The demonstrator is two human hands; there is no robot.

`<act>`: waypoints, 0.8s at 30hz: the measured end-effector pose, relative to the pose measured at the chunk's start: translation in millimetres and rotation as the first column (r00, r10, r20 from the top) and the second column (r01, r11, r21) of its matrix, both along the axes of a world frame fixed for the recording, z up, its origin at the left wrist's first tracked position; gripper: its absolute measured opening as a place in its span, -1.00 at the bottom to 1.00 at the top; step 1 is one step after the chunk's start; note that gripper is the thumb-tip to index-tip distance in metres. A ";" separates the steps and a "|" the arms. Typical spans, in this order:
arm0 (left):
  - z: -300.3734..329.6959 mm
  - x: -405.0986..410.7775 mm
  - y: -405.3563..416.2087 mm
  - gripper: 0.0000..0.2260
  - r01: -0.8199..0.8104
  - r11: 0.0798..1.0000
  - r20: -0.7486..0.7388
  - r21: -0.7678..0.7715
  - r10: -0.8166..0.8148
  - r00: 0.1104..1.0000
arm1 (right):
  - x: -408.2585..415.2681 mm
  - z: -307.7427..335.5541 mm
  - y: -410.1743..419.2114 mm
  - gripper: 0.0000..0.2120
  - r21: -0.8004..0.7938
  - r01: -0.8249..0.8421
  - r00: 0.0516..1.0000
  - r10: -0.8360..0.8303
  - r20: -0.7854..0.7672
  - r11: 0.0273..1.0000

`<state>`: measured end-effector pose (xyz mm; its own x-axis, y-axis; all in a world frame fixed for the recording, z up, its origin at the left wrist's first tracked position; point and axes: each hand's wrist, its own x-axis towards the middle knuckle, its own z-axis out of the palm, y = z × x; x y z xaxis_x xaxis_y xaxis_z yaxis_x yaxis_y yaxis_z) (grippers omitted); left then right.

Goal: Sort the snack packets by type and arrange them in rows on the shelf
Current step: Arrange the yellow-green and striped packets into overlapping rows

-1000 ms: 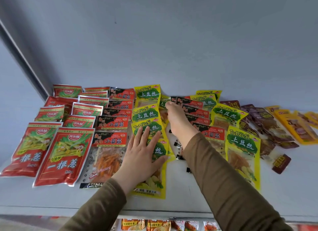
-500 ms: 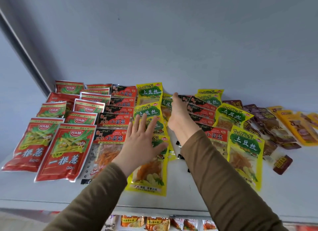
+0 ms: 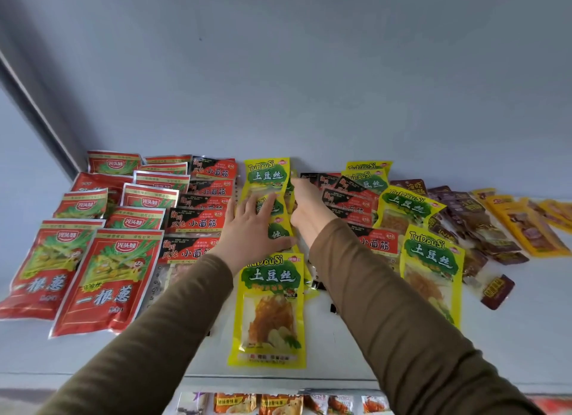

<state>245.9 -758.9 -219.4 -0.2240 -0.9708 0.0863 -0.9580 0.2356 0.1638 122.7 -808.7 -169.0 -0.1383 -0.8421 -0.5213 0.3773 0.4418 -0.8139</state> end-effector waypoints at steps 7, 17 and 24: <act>-1.9 -4.5 18.7 -0.10 -0.021 0.998 0.011 -0.051 0.022 1.000 | 9.9 2.3 -11.3 -0.49 -0.029 -0.111 0.991 0.108 -0.085 0.993; -9.8 -7.8 25.3 -0.21 -0.016 0.992 0.034 -0.127 0.021 0.999 | 7.3 -26.8 -34.4 -0.45 -0.080 -0.308 0.857 0.240 -0.456 0.948; 17.3 5.6 68.0 -0.30 -0.143 0.955 -0.096 -0.261 0.122 0.988 | -2.8 -37.6 -37.9 -0.51 -0.200 -0.181 0.931 0.102 -0.351 0.963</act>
